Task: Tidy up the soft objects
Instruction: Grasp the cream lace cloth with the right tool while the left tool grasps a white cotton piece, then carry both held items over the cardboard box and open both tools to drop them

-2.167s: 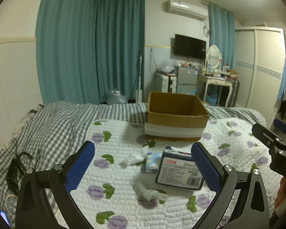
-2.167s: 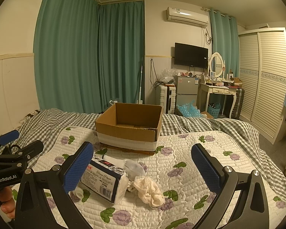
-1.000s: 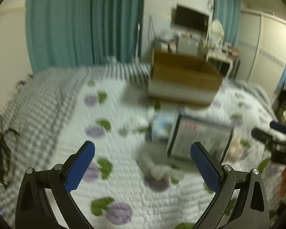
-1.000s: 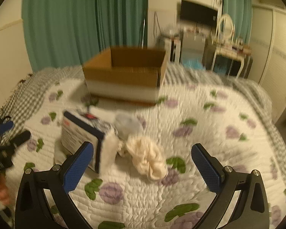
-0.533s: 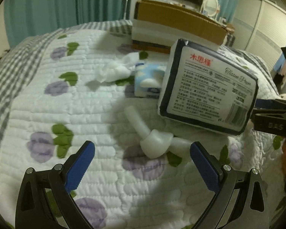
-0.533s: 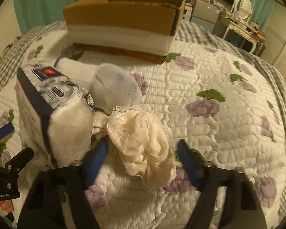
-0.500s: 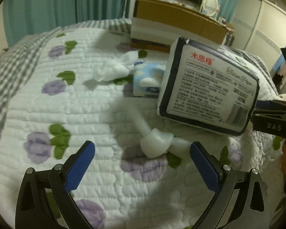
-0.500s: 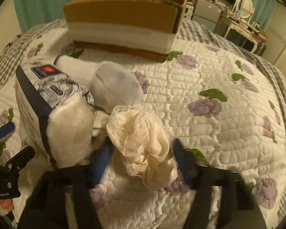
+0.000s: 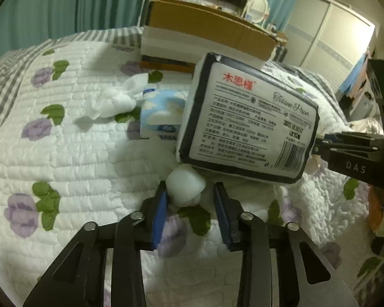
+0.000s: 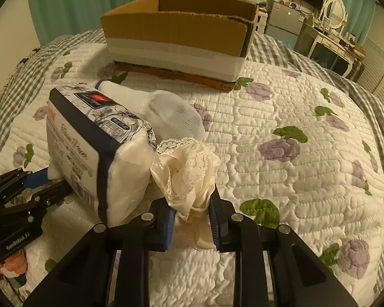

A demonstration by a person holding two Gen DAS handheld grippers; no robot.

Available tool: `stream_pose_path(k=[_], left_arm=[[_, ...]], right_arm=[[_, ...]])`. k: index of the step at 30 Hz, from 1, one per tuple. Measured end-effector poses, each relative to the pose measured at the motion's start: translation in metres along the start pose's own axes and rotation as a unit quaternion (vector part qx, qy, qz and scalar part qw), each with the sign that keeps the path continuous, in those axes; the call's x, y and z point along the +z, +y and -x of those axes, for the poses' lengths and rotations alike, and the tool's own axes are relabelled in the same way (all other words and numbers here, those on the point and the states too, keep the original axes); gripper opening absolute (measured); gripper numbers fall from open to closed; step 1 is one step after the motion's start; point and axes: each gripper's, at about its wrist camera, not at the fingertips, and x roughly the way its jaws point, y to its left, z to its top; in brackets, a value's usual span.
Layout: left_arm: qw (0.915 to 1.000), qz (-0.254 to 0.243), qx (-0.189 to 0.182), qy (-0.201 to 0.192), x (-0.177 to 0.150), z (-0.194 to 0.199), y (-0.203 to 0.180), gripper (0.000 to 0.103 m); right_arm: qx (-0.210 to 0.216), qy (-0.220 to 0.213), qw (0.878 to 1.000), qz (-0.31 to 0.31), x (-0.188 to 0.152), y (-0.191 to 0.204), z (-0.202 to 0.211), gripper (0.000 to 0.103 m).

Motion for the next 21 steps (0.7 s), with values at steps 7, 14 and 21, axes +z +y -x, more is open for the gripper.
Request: stream_pose_path(k=[7, 14, 21], left_arm=[[0.9989, -0.031, 0.025, -0.025, -0.008, 0.035, -0.014, 0.02], [0.9968, -0.039, 0.045, -0.052, -0.009, 0.066, -0.021, 0.019], [0.9885, -0.073, 0.061, -0.117, 0.034, 0.118, -0.036, 0.02]], right_arm=[[-0.007, -0.034, 0.999, 0.013, -0.008, 0.005, 0.036, 0.02], [0.001, -0.063, 0.998, 0.028, -0.014, 0.013, 0.07, 0.02], [0.016, -0.12, 0.992, 0.046, 0.022, 0.019, 0.118, 0.02]])
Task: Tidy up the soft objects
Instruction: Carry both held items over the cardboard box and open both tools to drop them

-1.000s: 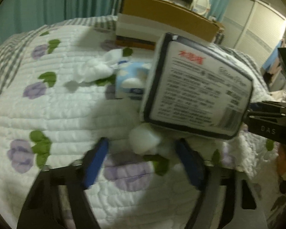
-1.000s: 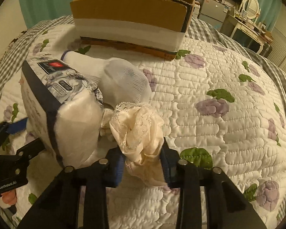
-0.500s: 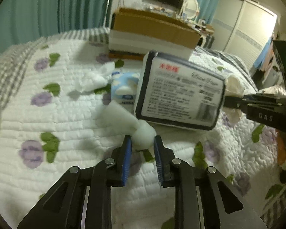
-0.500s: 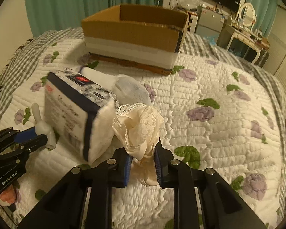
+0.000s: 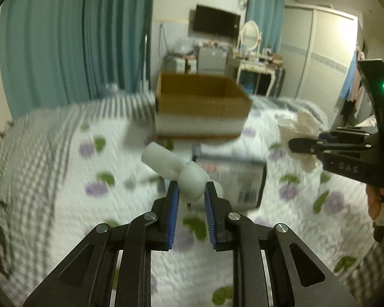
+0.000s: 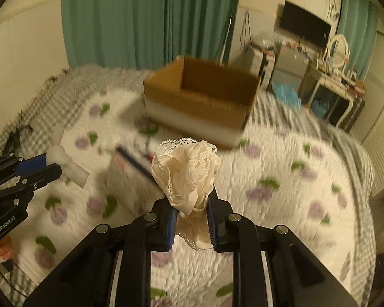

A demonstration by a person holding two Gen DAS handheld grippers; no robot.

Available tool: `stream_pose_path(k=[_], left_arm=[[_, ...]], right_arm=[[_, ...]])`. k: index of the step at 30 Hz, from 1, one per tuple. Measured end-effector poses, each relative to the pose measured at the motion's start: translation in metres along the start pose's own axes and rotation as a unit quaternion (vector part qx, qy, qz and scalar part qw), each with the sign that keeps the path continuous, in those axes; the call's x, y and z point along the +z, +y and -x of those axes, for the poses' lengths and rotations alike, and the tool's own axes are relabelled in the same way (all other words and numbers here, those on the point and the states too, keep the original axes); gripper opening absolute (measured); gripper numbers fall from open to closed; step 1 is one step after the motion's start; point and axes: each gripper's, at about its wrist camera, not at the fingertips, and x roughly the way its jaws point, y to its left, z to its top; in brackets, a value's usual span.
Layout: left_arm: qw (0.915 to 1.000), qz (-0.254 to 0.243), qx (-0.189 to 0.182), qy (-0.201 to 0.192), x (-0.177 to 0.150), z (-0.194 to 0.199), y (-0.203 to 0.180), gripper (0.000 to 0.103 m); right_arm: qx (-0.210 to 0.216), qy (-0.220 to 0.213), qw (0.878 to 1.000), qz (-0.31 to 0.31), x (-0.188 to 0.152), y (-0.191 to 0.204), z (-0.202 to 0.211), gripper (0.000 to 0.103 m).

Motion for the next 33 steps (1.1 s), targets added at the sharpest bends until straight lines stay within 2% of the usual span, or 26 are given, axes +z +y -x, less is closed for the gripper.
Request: stream_pose_path(k=[5, 9, 15, 19, 22, 23, 24, 26, 27, 28, 29, 33], left_arm=[[0.9992, -0.02, 0.004, -0.034, 0.055, -0.002, -0.003, 0.02], [0.9985, -0.028, -0.004, -0.048, 0.1, -0.033, -0.005, 0.021], [0.9989, -0.038, 0.003, -0.027, 0.139, -0.128, 0.001, 0.023], [0.9984, -0.054, 0.015, -0.008, 0.142, -0.189, 0.005, 0.027], [0.9992, -0.038, 0.012, 0.01, 0.141, -0.22, 0.013, 0.03], [0.9995, -0.025, 0.01, 0.016, 0.141, -0.228, 0.017, 0.031], [0.9995, -0.019, 0.012, 0.02, 0.142, -0.232, 0.018, 0.036], [0.9993, -0.017, 0.025, 0.022, 0.142, -0.238, 0.02, 0.052], [0.9992, -0.018, 0.031, 0.017, 0.141, -0.237, 0.022, 0.064], [0.999, -0.02, 0.039, 0.01, 0.141, -0.233, 0.021, 0.07], [0.9988, -0.021, 0.045, 0.002, 0.141, -0.227, 0.02, 0.072], [0.9975, -0.023, 0.064, -0.017, 0.147, -0.191, 0.022, 0.073]], right_arm=[[-0.001, -0.048, 0.999, 0.015, 0.061, -0.007, 0.012, 0.02], [0.003, -0.067, 0.998, 0.022, 0.104, -0.017, -0.004, 0.02], [0.012, -0.057, 0.998, -0.005, 0.145, -0.051, -0.082, 0.02], [0.03, -0.042, 0.998, -0.027, 0.155, -0.072, -0.133, 0.02], [0.037, -0.039, 0.998, -0.039, 0.156, -0.084, -0.159, 0.021], [0.04, -0.037, 0.997, -0.045, 0.156, -0.087, -0.166, 0.027], [0.038, -0.036, 0.997, -0.05, 0.155, -0.09, -0.17, 0.033], [0.033, -0.039, 0.997, -0.054, 0.151, -0.095, -0.173, 0.061], [0.03, -0.04, 0.997, -0.054, 0.148, -0.099, -0.173, 0.069], [0.026, -0.042, 0.997, -0.054, 0.147, -0.1, -0.171, 0.074], [0.022, -0.044, 0.997, -0.053, 0.145, -0.102, -0.166, 0.074], [0.006, -0.054, 0.997, -0.06, 0.147, -0.103, -0.138, 0.081]])
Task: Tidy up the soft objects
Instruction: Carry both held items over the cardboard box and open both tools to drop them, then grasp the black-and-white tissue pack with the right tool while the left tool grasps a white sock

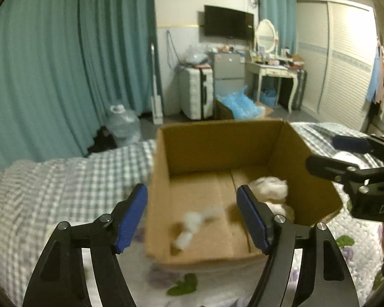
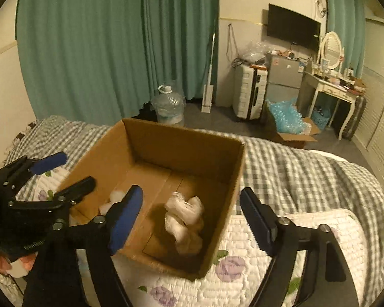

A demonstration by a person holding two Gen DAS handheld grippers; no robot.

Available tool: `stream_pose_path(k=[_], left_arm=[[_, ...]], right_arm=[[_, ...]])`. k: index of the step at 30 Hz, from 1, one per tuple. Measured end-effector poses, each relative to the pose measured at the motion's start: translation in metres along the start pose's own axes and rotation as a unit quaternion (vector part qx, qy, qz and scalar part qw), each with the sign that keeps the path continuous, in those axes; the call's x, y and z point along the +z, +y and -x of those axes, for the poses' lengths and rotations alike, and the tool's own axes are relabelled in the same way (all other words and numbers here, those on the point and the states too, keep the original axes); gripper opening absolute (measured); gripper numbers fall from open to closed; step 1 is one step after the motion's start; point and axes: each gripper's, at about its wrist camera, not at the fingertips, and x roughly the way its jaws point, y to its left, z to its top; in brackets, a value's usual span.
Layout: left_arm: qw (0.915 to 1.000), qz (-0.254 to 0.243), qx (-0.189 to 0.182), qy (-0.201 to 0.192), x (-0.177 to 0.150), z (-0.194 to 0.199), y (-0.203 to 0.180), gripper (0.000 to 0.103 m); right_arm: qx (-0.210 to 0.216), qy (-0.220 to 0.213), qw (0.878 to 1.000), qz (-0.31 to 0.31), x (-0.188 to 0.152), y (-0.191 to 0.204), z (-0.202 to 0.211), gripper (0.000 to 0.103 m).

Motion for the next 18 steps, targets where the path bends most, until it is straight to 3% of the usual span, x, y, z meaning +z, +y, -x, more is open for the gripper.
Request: stream_pose_path(k=[4, 7, 10, 14, 18], left_arm=[[0.9994, -0.004, 0.016, -0.032, 0.008, 0.057, 0.017, 0.074], [0.9975, -0.003, 0.024, -0.066, 0.007, 0.113, 0.032, 0.091], [0.9946, -0.01, 0.028, -0.099, 0.0, 0.167, 0.039, 0.091], [0.9939, -0.003, 0.032, -0.106, -0.021, 0.22, 0.047, 0.092], [0.9937, -0.002, 0.041, -0.104, -0.047, 0.238, 0.051, 0.092]], right_arm=[[-0.012, -0.016, 1.0, 0.023, 0.007, 0.017, 0.052, 0.085], [-0.016, -0.031, 0.998, 0.052, 0.009, 0.039, 0.1, 0.091], [-0.007, -0.039, 0.996, 0.074, 0.0, 0.065, 0.146, 0.093], [0.005, -0.025, 0.995, 0.095, -0.03, 0.099, 0.181, 0.095], [0.026, -0.009, 0.994, 0.109, -0.073, 0.122, 0.192, 0.095]])
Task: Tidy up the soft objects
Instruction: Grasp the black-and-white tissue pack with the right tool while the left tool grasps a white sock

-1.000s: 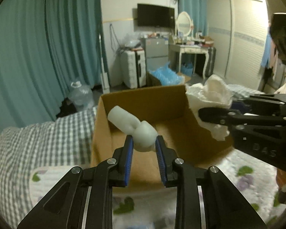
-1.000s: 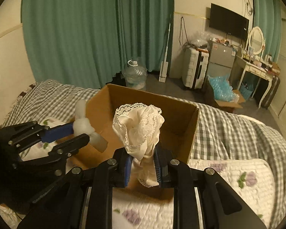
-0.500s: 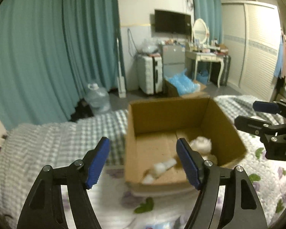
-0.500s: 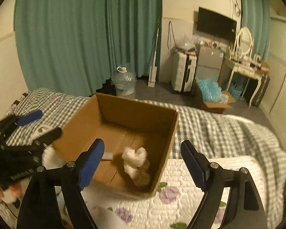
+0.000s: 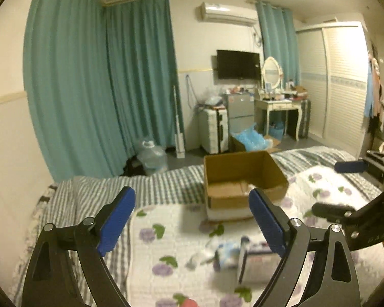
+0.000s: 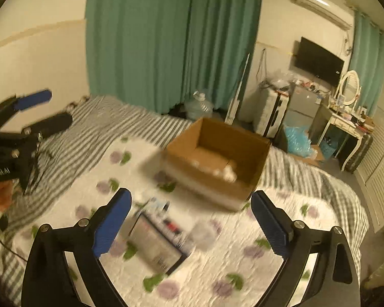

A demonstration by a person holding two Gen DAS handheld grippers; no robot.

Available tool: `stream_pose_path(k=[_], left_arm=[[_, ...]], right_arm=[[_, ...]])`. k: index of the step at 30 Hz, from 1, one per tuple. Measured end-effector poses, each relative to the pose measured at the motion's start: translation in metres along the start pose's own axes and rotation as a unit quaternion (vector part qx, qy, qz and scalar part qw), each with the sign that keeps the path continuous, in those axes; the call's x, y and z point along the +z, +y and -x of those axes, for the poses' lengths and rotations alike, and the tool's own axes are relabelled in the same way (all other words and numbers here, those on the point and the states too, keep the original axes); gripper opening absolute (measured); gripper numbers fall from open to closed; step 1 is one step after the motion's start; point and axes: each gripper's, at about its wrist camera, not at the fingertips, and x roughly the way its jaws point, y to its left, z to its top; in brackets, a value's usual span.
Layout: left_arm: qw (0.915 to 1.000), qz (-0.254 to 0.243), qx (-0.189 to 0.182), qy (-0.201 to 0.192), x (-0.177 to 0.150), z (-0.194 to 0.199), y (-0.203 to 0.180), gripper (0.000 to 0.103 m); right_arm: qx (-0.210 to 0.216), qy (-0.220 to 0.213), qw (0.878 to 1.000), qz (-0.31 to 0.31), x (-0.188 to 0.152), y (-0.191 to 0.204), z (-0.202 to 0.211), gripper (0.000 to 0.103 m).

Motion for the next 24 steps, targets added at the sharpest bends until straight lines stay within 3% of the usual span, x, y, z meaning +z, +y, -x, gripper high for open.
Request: stream_pose_path(k=[2, 6, 9, 12, 18, 24], left_arm=[[0.9999, 0.006, 0.014, 0.002, -0.016, 0.004, 0.0, 0.091], [0.9983, 0.045, -0.004, 0.038, -0.052, -0.005, 0.001, 0.091], [0.9966, 0.056, 0.015, 0.059, -0.079, -0.024, -0.003, 0.091], [0.9934, 0.053, 0.017, 0.1, -0.107, -0.05, -0.006, 0.091], [0.9885, 0.056, 0.007, 0.14, -0.139, -0.079, -0.009, 0.091], [0.9871, 0.054, 0.01, 0.15, -0.15, -0.088, -0.008, 0.091]], right_arm=[[-0.001, 0.01, 1.0, 0.004, -0.016, 0.011, -0.006, 0.095], [0.021, 0.047, 0.998, -0.023, -0.05, 0.016, -0.037, 0.095], [0.012, 0.07, 0.997, -0.036, -0.067, 0.013, -0.065, 0.095], [0.015, 0.094, 0.994, -0.056, -0.079, 0.009, -0.091, 0.095], [0.015, 0.119, 0.992, -0.038, -0.086, 0.015, -0.13, 0.093], [0.01, 0.137, 0.99, -0.033, -0.095, 0.018, -0.152, 0.077]])
